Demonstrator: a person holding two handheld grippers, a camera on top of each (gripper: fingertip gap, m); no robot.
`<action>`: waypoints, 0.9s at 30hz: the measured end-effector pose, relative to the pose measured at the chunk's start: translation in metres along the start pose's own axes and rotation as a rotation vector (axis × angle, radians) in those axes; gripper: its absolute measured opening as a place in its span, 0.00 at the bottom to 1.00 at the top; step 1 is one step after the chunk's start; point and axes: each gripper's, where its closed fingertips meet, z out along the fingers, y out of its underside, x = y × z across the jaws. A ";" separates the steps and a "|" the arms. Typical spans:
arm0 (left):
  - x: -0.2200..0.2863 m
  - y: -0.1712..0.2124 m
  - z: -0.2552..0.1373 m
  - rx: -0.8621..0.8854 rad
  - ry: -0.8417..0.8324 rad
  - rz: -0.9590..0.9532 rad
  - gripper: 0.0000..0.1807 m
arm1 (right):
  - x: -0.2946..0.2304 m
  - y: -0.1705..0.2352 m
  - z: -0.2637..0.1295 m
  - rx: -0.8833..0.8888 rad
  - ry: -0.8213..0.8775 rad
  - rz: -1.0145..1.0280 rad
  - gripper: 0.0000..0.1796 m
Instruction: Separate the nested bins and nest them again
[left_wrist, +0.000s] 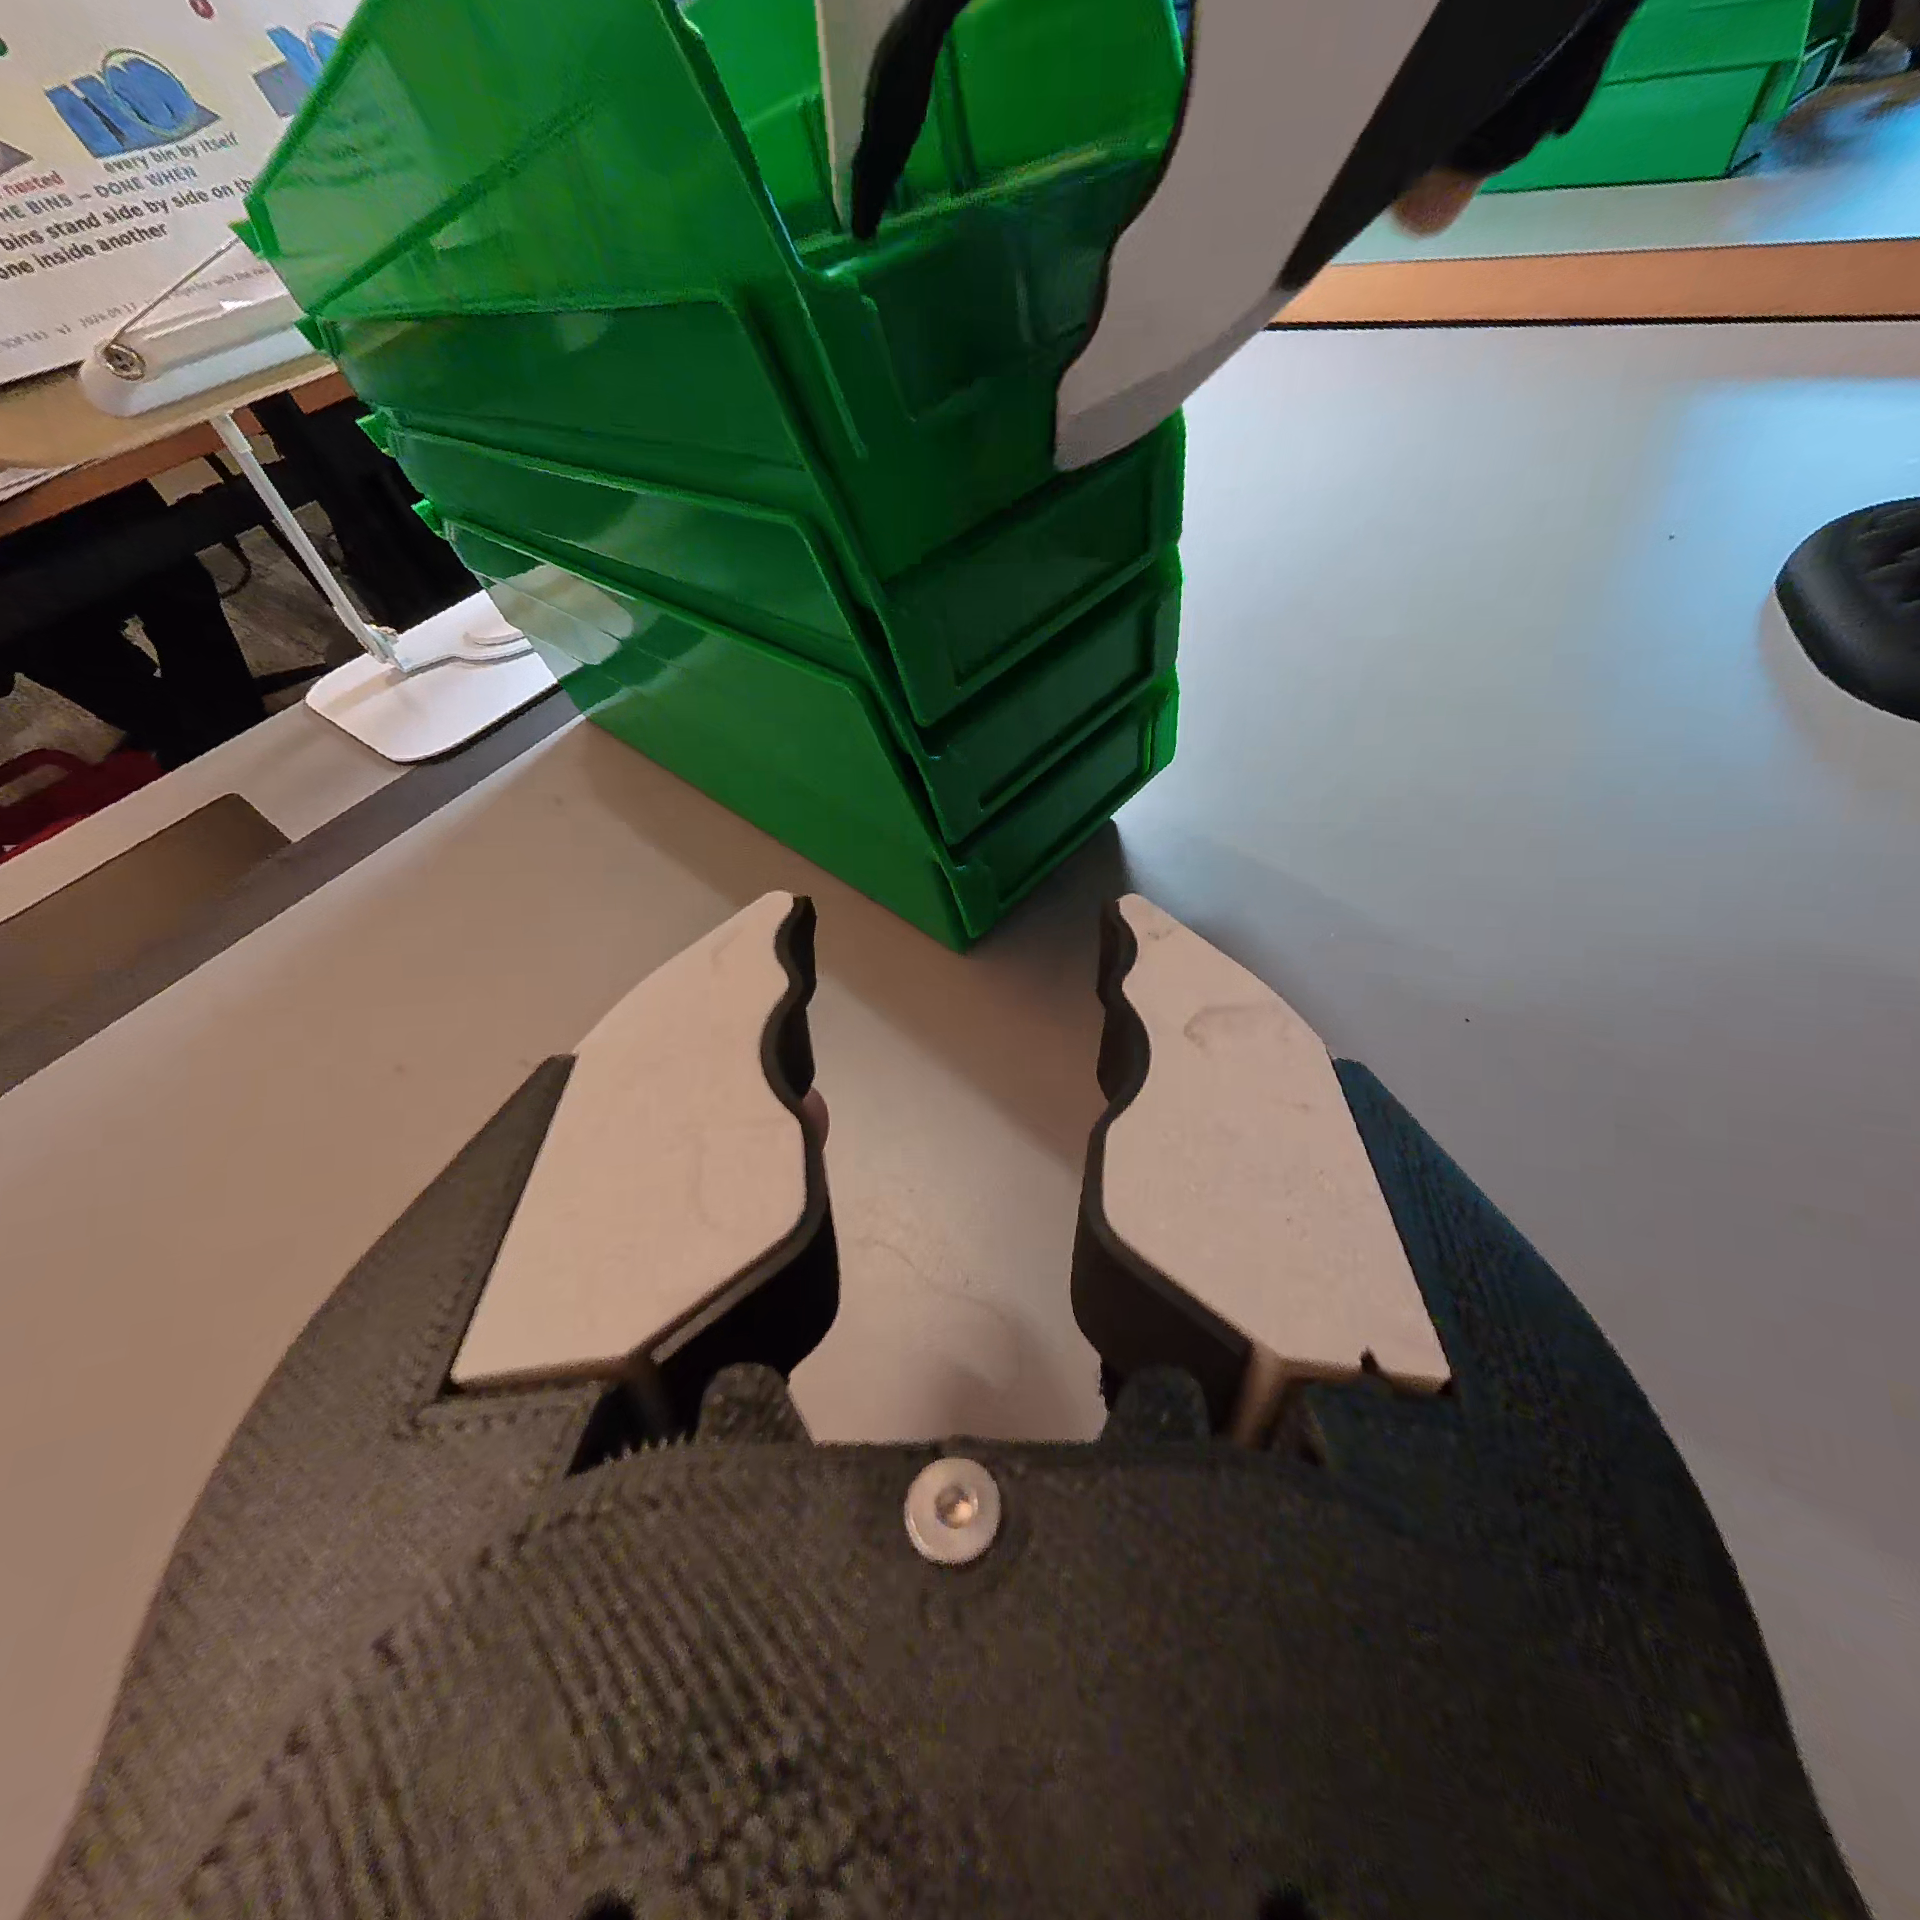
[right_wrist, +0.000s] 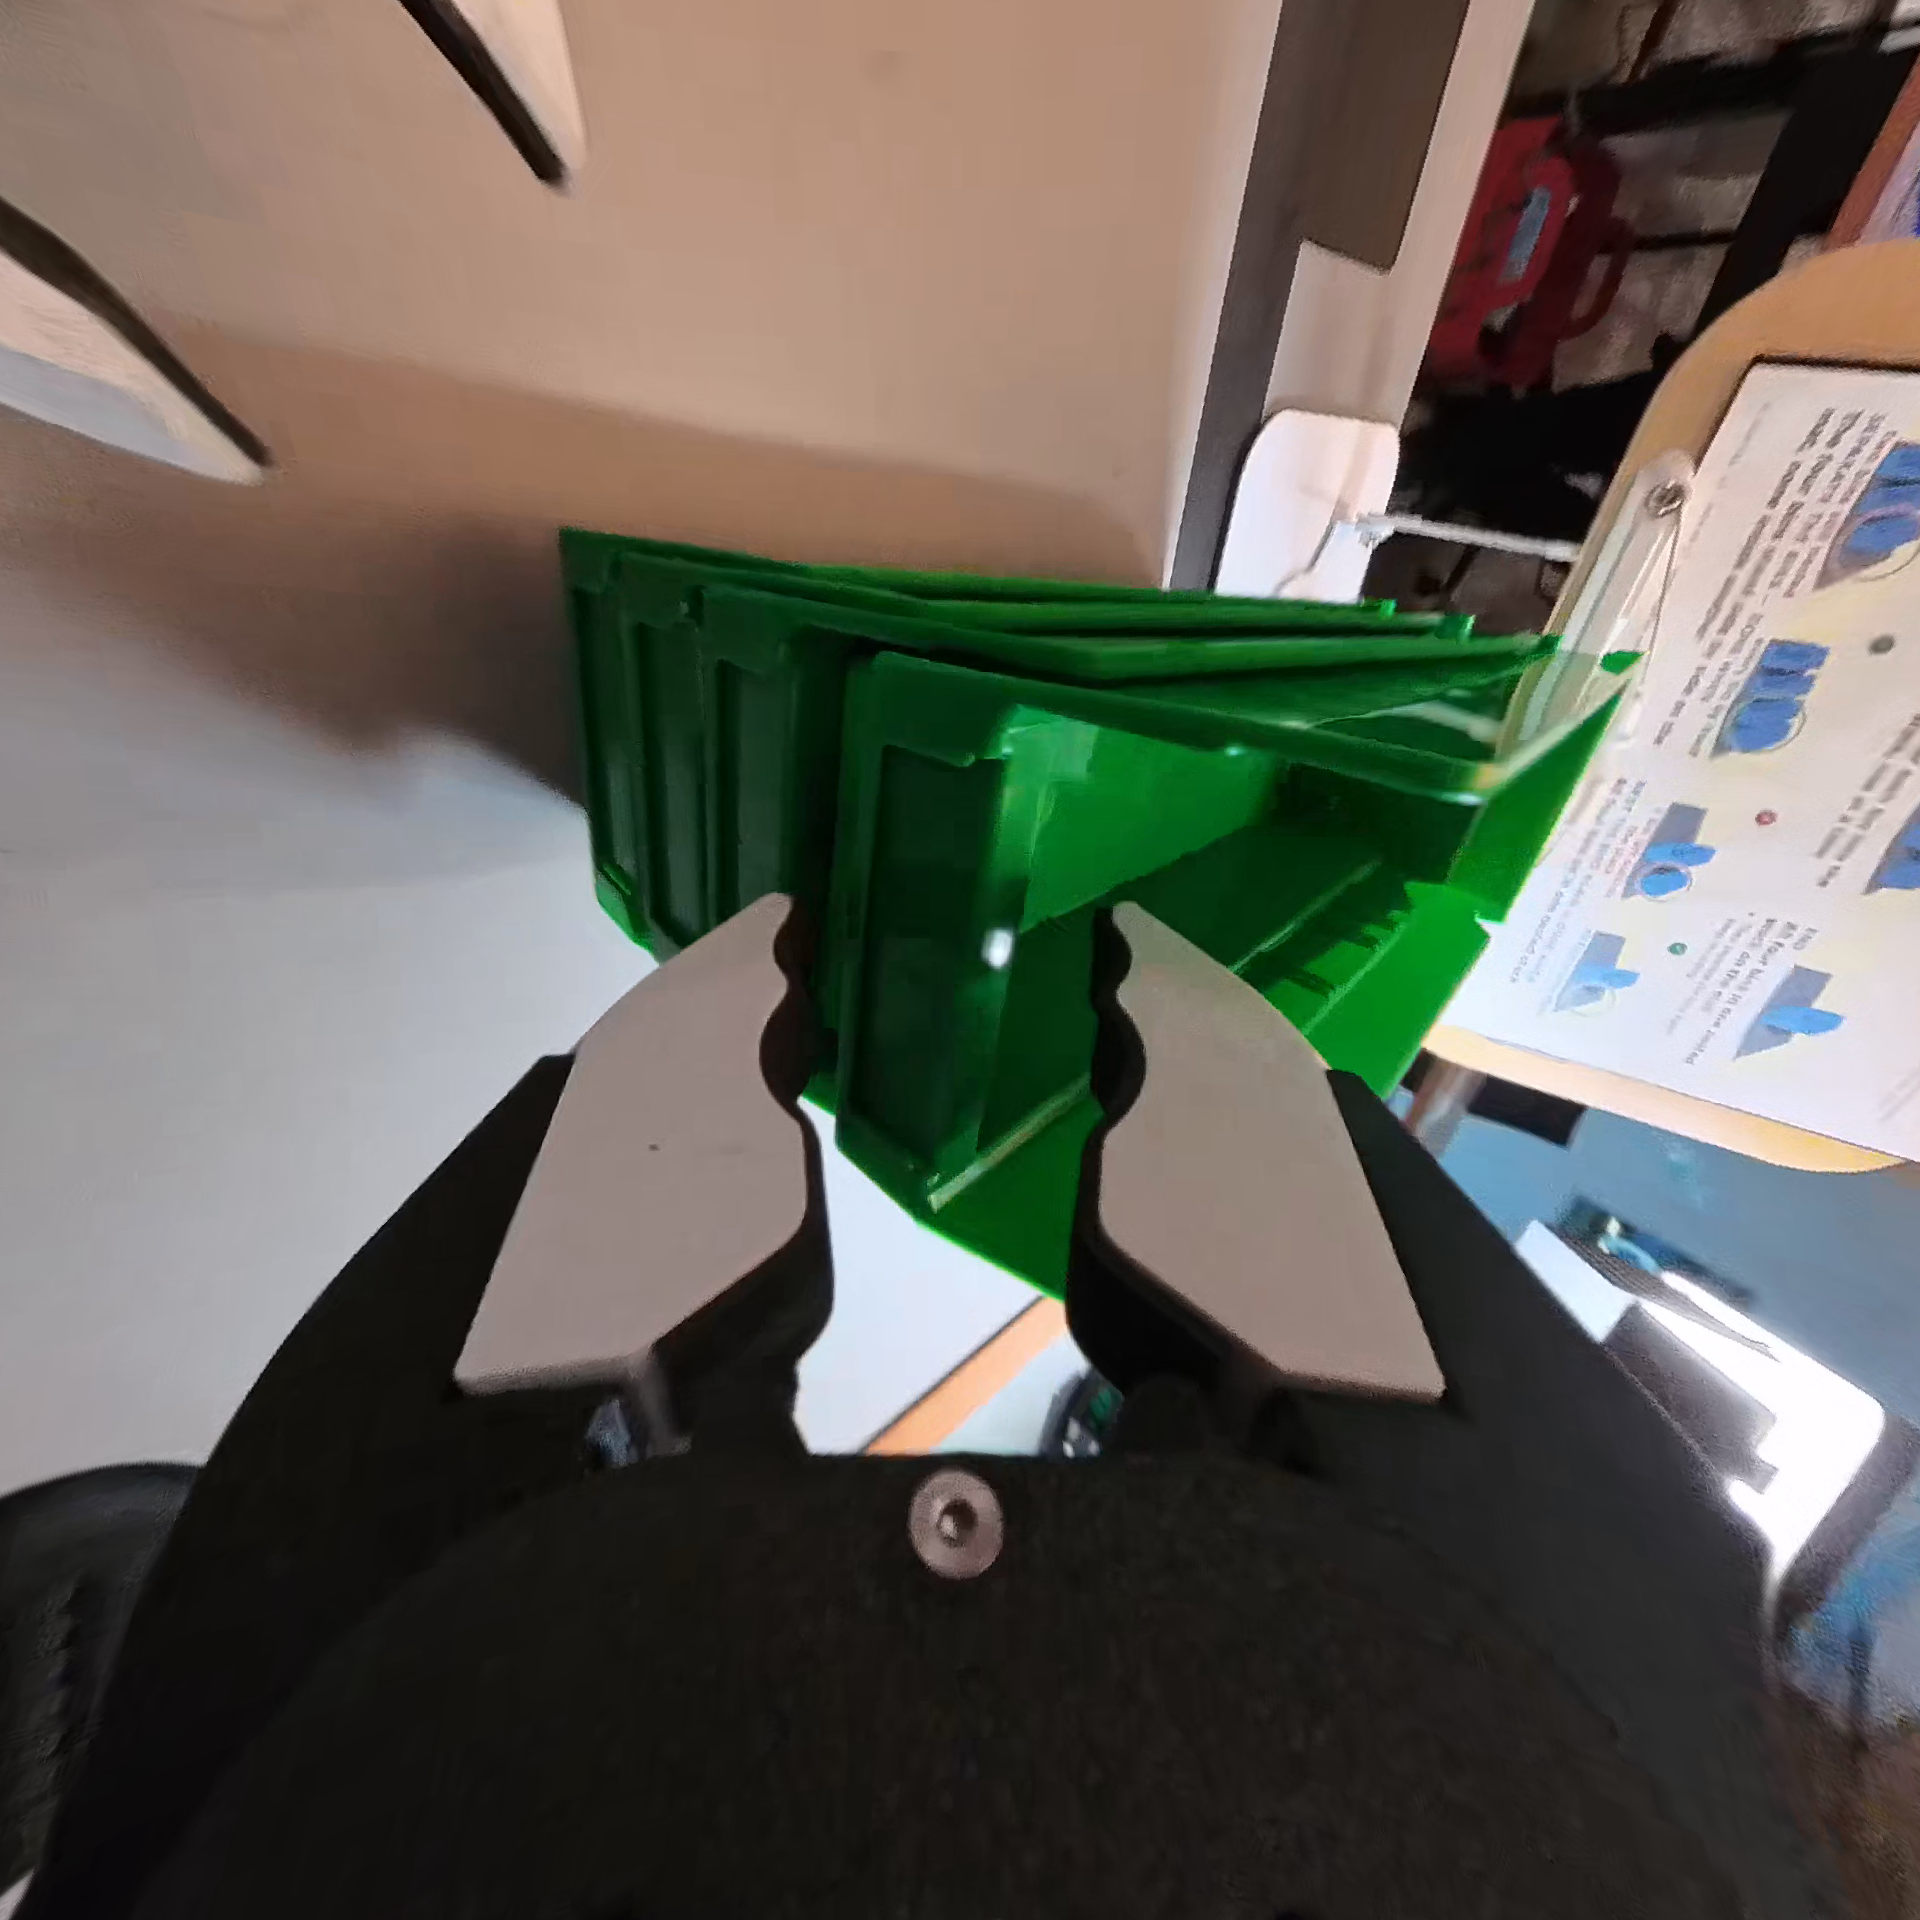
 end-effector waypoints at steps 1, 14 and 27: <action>0.000 0.000 0.000 -0.001 0.001 0.000 0.29 | -0.002 -0.004 -0.007 0.048 -0.007 0.013 0.29; 0.002 0.001 0.002 0.001 0.017 -0.034 0.29 | -0.016 0.050 -0.075 0.720 0.199 0.671 0.29; 0.005 -0.003 0.006 0.051 -0.006 -0.037 0.27 | -0.094 0.133 -0.016 0.878 0.164 1.002 0.33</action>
